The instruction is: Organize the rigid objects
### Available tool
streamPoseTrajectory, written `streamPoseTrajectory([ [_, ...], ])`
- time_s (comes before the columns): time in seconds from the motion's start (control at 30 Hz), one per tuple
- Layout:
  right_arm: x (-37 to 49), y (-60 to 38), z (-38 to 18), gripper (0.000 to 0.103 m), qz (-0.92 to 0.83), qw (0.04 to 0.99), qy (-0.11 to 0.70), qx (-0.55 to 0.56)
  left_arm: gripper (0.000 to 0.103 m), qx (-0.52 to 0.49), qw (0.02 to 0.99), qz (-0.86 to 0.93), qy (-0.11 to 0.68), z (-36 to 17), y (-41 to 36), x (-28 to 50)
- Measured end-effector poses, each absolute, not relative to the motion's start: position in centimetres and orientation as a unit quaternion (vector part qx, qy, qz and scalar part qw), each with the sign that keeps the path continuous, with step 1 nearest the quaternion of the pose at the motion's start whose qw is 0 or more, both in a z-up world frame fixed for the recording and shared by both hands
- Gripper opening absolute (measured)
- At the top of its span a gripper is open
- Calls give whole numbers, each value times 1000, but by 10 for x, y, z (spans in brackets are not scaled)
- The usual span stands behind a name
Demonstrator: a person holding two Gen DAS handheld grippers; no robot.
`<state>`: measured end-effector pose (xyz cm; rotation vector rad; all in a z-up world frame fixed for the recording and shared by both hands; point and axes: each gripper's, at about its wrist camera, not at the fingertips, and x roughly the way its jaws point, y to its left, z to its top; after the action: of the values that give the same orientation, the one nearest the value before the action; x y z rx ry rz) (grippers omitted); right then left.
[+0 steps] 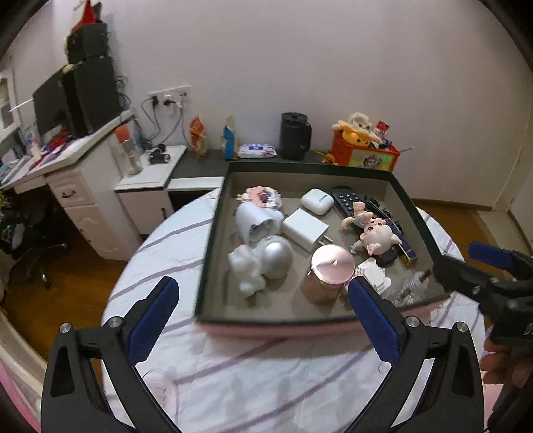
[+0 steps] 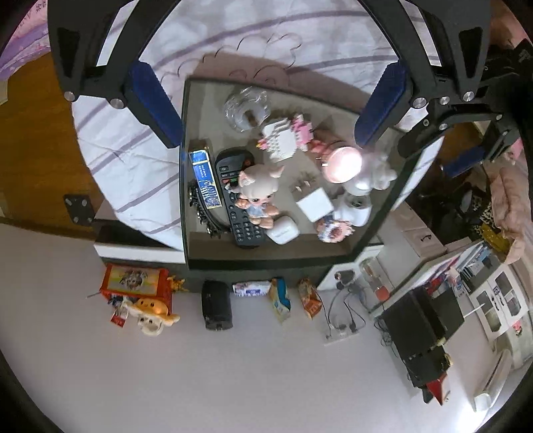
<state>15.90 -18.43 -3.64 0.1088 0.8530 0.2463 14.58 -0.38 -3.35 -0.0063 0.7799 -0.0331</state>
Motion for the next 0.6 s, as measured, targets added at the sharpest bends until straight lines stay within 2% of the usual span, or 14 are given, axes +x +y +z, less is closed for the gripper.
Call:
streamPoseTrajectory([
  [0.6, -19, -157, 36, 103, 110, 944, 310, 23, 103, -27, 961, -5, 277, 33, 20, -46],
])
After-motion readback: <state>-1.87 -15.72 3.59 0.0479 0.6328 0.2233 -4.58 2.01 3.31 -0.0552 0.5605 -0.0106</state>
